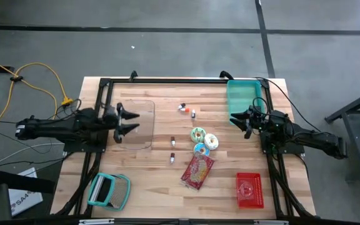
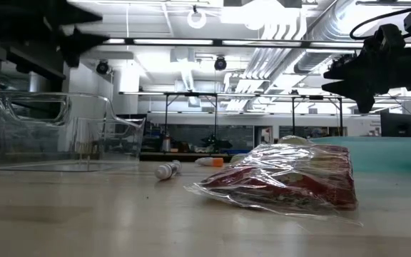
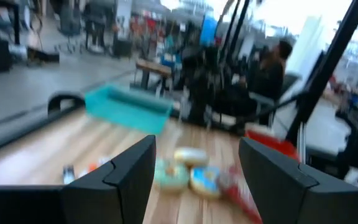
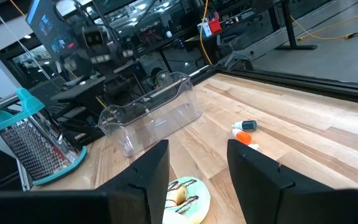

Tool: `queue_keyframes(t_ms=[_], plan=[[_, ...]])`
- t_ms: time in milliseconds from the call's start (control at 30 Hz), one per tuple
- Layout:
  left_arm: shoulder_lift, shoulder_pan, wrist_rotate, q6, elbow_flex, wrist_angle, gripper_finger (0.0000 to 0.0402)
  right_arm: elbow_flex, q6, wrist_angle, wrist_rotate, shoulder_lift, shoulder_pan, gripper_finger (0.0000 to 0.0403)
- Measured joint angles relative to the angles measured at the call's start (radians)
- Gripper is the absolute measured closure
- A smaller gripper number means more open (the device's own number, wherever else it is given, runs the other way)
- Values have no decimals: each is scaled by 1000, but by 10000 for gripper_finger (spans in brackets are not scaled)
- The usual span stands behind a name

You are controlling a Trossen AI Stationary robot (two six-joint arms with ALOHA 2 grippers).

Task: Pick & Place Food Item
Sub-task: Put the black food coloring bottle into the red bin

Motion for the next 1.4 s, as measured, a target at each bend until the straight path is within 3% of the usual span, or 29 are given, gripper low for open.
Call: queue_keyframes(t_ms=[300,633,833,1400], plan=[[0,47,0,20,163,-46,176,0,0,1,0,0,0,252],[54,49,0,20,186,-92,176,0,0,2,0,0,0,252],[243,49,1,20,251,-100,176,0,0,2,1,0,0,252],[937,51,108,75,607,-98,176,0,0,2,3,0,0,252]])
